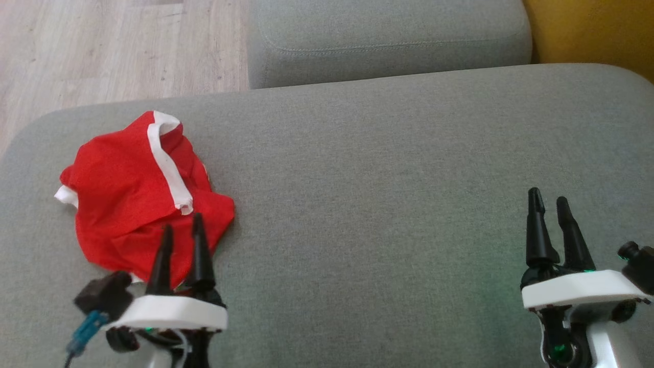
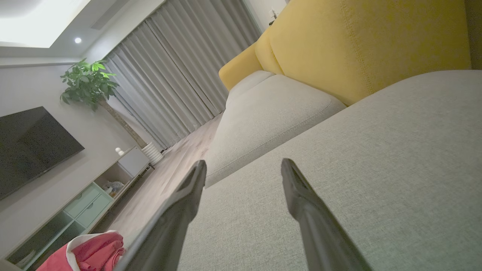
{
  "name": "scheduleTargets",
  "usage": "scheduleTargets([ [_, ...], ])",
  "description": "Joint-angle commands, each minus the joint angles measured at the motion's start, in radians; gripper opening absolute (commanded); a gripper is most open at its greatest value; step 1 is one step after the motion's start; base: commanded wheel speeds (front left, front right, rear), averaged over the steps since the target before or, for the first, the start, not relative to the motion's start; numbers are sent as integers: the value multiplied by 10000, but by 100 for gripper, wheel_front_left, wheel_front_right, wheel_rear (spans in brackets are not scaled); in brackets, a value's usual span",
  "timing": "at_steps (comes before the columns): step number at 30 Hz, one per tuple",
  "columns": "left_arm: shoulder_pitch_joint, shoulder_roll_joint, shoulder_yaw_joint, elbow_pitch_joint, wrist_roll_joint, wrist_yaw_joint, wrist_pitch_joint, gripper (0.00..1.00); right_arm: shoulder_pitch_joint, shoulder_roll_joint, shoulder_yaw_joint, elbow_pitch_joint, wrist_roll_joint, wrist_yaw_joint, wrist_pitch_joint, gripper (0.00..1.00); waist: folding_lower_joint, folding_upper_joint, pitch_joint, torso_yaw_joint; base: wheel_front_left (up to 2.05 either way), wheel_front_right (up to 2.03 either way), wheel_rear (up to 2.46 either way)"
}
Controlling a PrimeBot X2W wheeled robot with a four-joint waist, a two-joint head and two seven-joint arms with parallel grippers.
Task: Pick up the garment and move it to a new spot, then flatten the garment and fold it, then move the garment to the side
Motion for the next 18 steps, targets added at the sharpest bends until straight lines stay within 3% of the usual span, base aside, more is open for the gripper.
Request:
scheduleTargets([
  [1, -621, 271, -161, -259, 526, 66, -161, 100, -468, -82, 187, -493, -498, -4, -168, 100, 0, -1, -5, -13, 0, 0, 0],
  [18, -1180, 989, -1965, -18, 2688, 1035, -661, 100, -450, -94, 415, -766, -3163, -5, -670, 100, 0, -1, 16, -85, 0, 0, 0],
])
